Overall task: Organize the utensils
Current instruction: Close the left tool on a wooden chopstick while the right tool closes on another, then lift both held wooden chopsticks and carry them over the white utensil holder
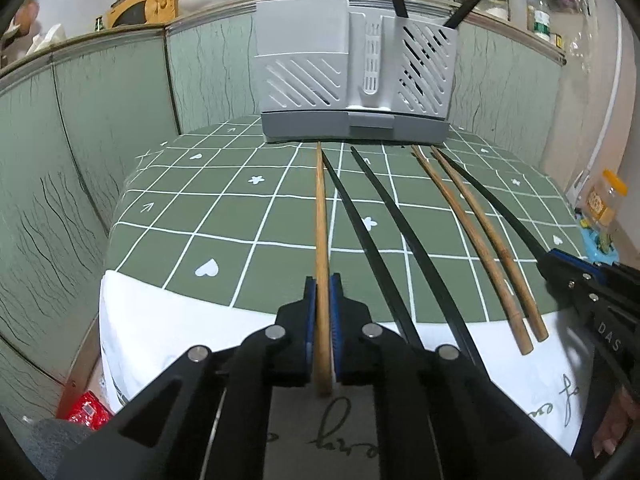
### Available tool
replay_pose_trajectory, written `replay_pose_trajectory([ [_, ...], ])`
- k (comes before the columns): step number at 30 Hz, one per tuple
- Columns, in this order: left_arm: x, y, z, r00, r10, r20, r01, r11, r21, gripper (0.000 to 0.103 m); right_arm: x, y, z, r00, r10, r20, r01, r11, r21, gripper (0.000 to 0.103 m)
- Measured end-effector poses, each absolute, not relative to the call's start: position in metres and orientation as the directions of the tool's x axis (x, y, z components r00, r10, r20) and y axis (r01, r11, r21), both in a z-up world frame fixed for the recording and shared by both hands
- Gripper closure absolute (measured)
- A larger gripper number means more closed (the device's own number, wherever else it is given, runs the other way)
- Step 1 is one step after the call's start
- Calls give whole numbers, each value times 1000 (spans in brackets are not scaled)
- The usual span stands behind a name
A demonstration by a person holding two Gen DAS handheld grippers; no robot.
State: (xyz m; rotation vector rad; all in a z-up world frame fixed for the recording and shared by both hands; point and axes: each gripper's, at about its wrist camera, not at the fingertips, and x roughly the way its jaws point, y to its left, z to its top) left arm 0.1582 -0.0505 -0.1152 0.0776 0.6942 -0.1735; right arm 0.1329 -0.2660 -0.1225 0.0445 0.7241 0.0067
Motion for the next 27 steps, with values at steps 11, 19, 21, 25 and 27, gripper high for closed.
replay_pose_trajectory([
  [11,153,-37,-90,777,-165,-608,201,980,-9,95,127,-281,-102,757,54,-652,-14,998,66,97],
  [19,151,-30,-70,783,-191,-592,222,975,-21,95,123,-294,-83,765,73,-640,-33,997,73,97],
  [21,151,-29,-65,779,-202,-594,232,972,-26,95,123,-298,-77,765,85,-639,-47,996,77,97],
  [25,150,-23,-52,779,-225,-585,246,968,-43,95,123,-304,-68,767,95,-635,-51,995,86,97],
  [27,151,-20,-46,782,-229,-580,246,968,-50,95,123,-306,-63,770,97,-630,-51,995,91,97],
])
